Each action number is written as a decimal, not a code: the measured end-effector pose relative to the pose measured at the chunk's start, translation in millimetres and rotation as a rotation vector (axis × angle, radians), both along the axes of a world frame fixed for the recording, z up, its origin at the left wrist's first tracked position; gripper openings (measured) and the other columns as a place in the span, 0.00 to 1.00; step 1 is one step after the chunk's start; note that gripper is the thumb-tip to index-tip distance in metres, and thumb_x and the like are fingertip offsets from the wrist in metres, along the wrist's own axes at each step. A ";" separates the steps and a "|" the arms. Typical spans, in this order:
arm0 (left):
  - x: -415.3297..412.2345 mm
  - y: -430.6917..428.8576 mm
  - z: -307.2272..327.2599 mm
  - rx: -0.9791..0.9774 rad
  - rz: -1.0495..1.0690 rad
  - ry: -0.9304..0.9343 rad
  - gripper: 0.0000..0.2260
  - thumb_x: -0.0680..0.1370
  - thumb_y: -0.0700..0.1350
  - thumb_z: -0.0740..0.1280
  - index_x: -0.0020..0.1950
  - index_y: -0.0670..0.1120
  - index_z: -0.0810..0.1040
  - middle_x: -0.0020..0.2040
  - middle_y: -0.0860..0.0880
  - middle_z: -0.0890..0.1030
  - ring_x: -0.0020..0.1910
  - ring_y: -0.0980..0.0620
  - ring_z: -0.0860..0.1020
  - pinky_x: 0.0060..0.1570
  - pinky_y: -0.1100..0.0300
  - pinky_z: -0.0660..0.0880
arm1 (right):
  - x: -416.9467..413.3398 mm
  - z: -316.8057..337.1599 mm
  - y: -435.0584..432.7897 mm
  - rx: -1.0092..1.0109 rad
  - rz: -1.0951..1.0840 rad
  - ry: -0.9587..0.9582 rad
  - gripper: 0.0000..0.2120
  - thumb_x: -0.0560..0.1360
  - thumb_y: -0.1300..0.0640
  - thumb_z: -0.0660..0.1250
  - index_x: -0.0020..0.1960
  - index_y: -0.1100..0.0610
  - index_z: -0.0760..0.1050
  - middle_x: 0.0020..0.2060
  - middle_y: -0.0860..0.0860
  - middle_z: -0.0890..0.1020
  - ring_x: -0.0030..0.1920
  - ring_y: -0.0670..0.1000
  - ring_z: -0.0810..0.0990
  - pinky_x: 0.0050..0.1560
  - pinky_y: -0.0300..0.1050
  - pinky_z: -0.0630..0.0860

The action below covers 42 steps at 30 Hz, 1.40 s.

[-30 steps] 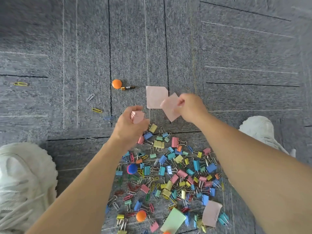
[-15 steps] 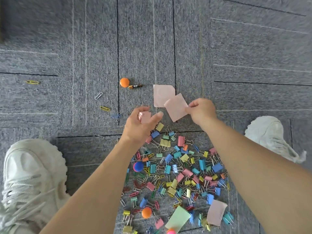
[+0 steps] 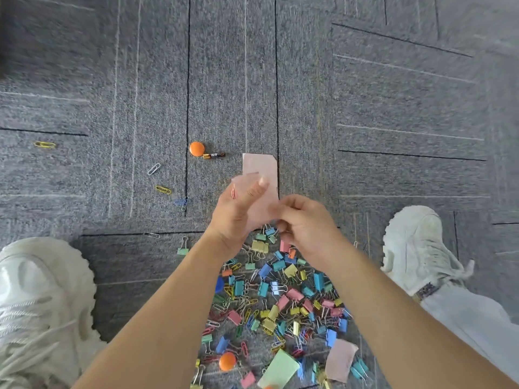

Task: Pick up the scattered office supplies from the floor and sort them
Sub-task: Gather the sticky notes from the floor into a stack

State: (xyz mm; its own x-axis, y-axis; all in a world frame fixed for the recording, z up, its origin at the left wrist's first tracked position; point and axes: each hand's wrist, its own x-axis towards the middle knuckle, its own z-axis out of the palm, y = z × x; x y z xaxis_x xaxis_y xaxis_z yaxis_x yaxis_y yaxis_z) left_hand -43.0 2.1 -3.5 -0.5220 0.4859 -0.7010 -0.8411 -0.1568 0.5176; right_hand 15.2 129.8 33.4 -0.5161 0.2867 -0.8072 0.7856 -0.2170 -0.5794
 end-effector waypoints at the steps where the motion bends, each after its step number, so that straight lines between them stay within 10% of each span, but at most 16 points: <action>1: 0.5 0.9 1.4 0.035 0.011 -0.035 0.36 0.60 0.53 0.81 0.64 0.47 0.74 0.51 0.44 0.83 0.47 0.45 0.82 0.42 0.51 0.79 | -2.4 -2.7 -4.8 0.087 0.060 -0.024 0.06 0.73 0.58 0.75 0.43 0.57 0.78 0.31 0.47 0.78 0.31 0.46 0.73 0.32 0.39 0.71; 6: -14.6 -18.0 -1.8 -0.077 0.058 -0.052 0.21 0.79 0.30 0.58 0.67 0.48 0.75 0.54 0.43 0.85 0.56 0.41 0.82 0.53 0.44 0.80 | -27.2 -17.8 -3.1 0.415 0.270 -0.052 0.15 0.74 0.43 0.71 0.47 0.55 0.81 0.35 0.50 0.82 0.29 0.46 0.75 0.32 0.43 0.75; 14: -39.9 -66.7 -0.2 -0.136 0.005 0.070 0.23 0.77 0.32 0.67 0.61 0.60 0.75 0.53 0.46 0.81 0.52 0.44 0.81 0.49 0.35 0.79 | -85.3 -68.6 5.0 0.702 0.273 -0.289 0.12 0.72 0.50 0.72 0.45 0.58 0.75 0.36 0.52 0.77 0.33 0.51 0.76 0.27 0.41 0.64; 17: -38.2 -73.0 -4.2 -0.040 0.013 -0.042 0.20 0.76 0.34 0.69 0.58 0.57 0.76 0.59 0.42 0.77 0.50 0.43 0.80 0.41 0.38 0.82 | -87.5 -78.4 5.8 0.594 0.050 -0.274 0.18 0.70 0.50 0.77 0.54 0.59 0.77 0.45 0.53 0.79 0.44 0.55 0.80 0.37 0.43 0.71; 23: -27.7 -69.4 -10.6 -0.068 -0.056 -0.024 0.18 0.67 0.45 0.77 0.53 0.51 0.74 0.57 0.43 0.78 0.47 0.46 0.80 0.42 0.45 0.82 | -59.6 -37.1 3.7 0.080 -0.164 -0.089 0.16 0.69 0.54 0.78 0.54 0.57 0.78 0.44 0.54 0.79 0.32 0.46 0.69 0.27 0.39 0.64; 28: -14.7 -48.3 -1.5 0.043 -0.147 0.001 0.26 0.63 0.53 0.77 0.59 0.52 0.75 0.51 0.46 0.81 0.47 0.43 0.81 0.40 0.49 0.81 | -17.9 11.3 -10.3 -0.172 0.046 -0.153 0.20 0.63 0.54 0.77 0.51 0.60 0.78 0.41 0.53 0.79 0.32 0.46 0.68 0.29 0.39 0.62; 34: 20.3 -18.6 15.0 0.042 -0.194 0.047 0.12 0.74 0.38 0.66 0.57 0.46 0.77 0.46 0.42 0.81 0.42 0.44 0.80 0.38 0.51 0.79 | 9.7 13.8 -15.5 0.281 0.308 -0.143 0.06 0.72 0.52 0.75 0.44 0.54 0.82 0.37 0.51 0.83 0.31 0.47 0.75 0.34 0.40 0.70; 37: 39.5 -25.8 10.4 -0.057 -0.209 -0.006 0.09 0.82 0.42 0.62 0.62 0.43 0.74 0.48 0.44 0.86 0.51 0.40 0.83 0.51 0.38 0.80 | 38.3 21.3 -3.6 0.510 0.483 -0.148 0.16 0.72 0.44 0.75 0.35 0.54 0.77 0.25 0.43 0.76 0.21 0.41 0.70 0.23 0.35 0.64; 42: 73.6 -37.5 6.4 -0.204 -0.321 -0.013 0.14 0.84 0.49 0.59 0.67 0.46 0.71 0.49 0.43 0.86 0.51 0.40 0.84 0.54 0.35 0.78 | 126.8 13.6 36.5 0.608 0.567 -0.364 0.24 0.73 0.46 0.74 0.30 0.60 0.69 0.29 0.54 0.78 0.32 0.50 0.80 0.31 0.42 0.69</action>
State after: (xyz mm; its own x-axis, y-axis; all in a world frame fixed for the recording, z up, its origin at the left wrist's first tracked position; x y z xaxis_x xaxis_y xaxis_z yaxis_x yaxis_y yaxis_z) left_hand 30.6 -35.4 2.9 -0.3565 0.4732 -0.8056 -0.8372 0.2210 0.5003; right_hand 142.0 166.3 47.1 -0.4520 0.4972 -0.7406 0.8383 0.5204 -0.1623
